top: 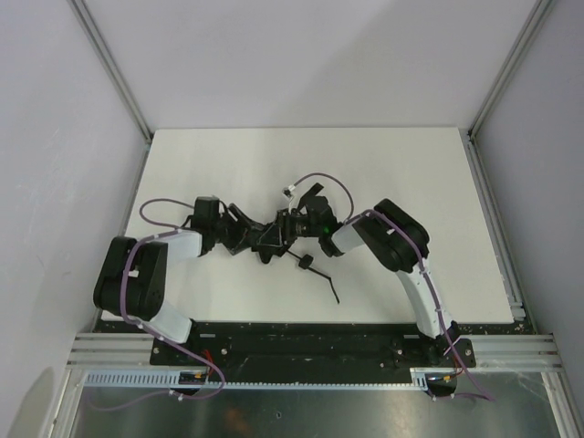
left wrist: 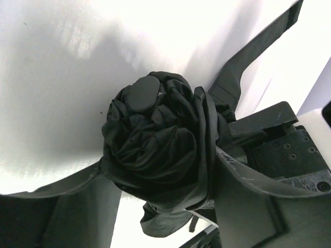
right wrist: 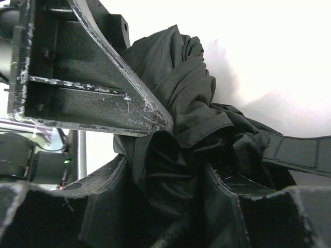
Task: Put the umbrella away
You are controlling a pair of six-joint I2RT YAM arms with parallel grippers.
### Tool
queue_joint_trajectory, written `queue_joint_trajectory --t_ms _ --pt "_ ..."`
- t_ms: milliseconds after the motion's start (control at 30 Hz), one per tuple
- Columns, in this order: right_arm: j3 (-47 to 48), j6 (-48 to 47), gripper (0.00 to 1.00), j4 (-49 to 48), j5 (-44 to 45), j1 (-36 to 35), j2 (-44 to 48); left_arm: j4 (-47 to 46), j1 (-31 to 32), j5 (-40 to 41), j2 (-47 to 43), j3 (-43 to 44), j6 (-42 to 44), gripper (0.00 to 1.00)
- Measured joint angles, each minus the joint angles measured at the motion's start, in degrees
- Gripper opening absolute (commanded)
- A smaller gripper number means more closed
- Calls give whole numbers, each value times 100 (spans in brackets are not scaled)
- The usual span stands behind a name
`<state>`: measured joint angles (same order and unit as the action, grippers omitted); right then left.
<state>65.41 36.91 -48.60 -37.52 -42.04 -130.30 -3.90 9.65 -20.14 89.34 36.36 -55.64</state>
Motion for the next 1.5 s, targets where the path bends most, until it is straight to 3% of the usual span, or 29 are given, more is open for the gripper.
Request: queue_joint_trajectory --t_ms 133,200,267,567,700,800,1067,1233,1300,1500 --pt "13 289 0 -101 -374 138 -61 -146 79 -46 118 -17 -173 36" --pt "50 317 0 26 -470 166 -50 -251 92 -59 131 -35 -302 15" --pt "90 308 3 256 -522 179 4 -348 92 -76 127 -46 -437 4" --pt "481 -695 75 2837 103 -4 787 -494 127 -234 94 -205 -494 0" --pt "778 -1502 93 4286 933 -262 1344 -490 136 -225 87 -234 -498 0" --pt "968 -2194 99 5086 1864 -531 1759 -450 136 -208 50 -254 -498 0" --pt "1204 -3757 99 5451 3781 -1305 2033 -295 138 -164 -24 -260 -498 0" --pt "1340 -4356 89 5359 4616 -1779 1617 -208 138 -153 -26 -221 -503 0" --pt "1344 -4463 79 5316 4959 -1947 1344 -162 138 -149 -28 -203 -501 0" --pt "1368 -4389 19 4837 5840 -2074 920 -13 136 -70 -35 -142 -538 0"
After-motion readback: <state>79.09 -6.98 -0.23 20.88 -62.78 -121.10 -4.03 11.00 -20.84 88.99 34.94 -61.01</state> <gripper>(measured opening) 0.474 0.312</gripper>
